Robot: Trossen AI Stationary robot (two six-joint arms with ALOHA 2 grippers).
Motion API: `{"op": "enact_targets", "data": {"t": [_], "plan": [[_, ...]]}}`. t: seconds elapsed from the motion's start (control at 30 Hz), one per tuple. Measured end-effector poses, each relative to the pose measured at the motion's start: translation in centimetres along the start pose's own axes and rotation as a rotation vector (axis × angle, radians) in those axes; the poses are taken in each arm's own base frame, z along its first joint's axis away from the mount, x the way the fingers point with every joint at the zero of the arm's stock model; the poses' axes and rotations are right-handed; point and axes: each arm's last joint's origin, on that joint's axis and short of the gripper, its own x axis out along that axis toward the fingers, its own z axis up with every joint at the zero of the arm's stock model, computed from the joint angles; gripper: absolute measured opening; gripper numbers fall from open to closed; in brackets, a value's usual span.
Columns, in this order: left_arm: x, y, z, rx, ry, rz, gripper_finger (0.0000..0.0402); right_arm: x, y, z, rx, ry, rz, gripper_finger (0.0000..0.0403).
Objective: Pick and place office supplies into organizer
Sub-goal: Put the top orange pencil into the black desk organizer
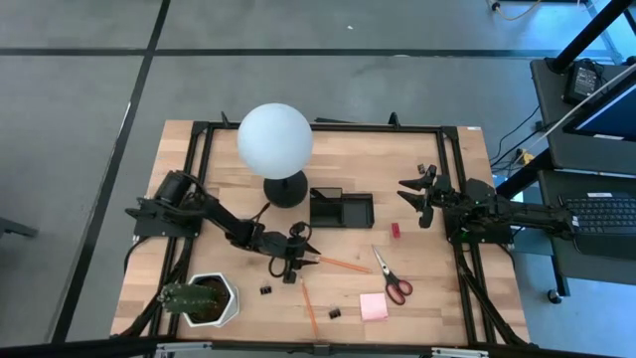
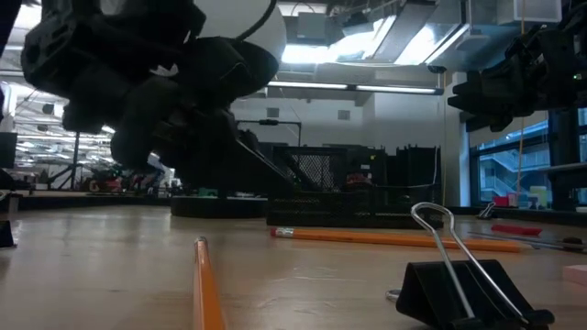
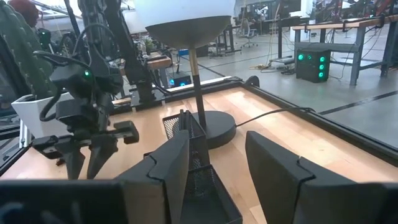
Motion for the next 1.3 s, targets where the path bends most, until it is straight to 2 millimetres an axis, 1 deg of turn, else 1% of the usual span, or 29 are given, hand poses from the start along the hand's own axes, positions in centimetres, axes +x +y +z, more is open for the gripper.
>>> {"op": "enact_targets", "data": {"t": [0.2, 0.4, 0.67, 0.77, 0.97, 1.07, 1.2, 1.3], "plan": [[0.8, 0.9, -1.4, -0.049, 0.034, 0.000, 0.0123, 0.0, 0.0, 0.0, -0.002, 0.000, 0.000, 0.0162], [1.1, 1.3, -1.8, -0.058, 0.047, -0.030, 0.0123, 0.0, 0.0, 0.0, -0.014, 0.000, 0.000, 0.0162], [1.1, 1.4, -2.1, -0.043, 0.077, -0.024, 0.0123, 0.0, 0.0, 0.0, -0.025, 0.000, 0.000, 0.0162], [1.3, 1.4, -2.5, -0.046, 0.060, -0.023, 0.0123, 0.0, 0.0, 0.0, -0.024, 0.000, 0.001, 0.0162], [2.2, 1.3, -3.9, -0.099, -0.018, -0.043, 0.0123, 0.0, 0.0, 0.0, -0.024, 0.000, 0.001, 0.0162], [2.0, 1.4, -4.4, -0.102, -0.042, -0.050, 0.0123, 0.0, 0.0, 0.0, -0.024, 0.000, 0.001, 0.0162], [1.8, 1.4, -4.8, -0.104, -0.030, -0.041, 0.0122, 0.0, 0.0, 0.0, -0.024, 0.000, 0.001, 0.0162], [1.7, 1.5, -4.9, -0.072, -0.023, -0.038, 0.0119, 0.0, 0.0, 0.0, -0.023, 0.000, 0.001, 0.0162]]}}
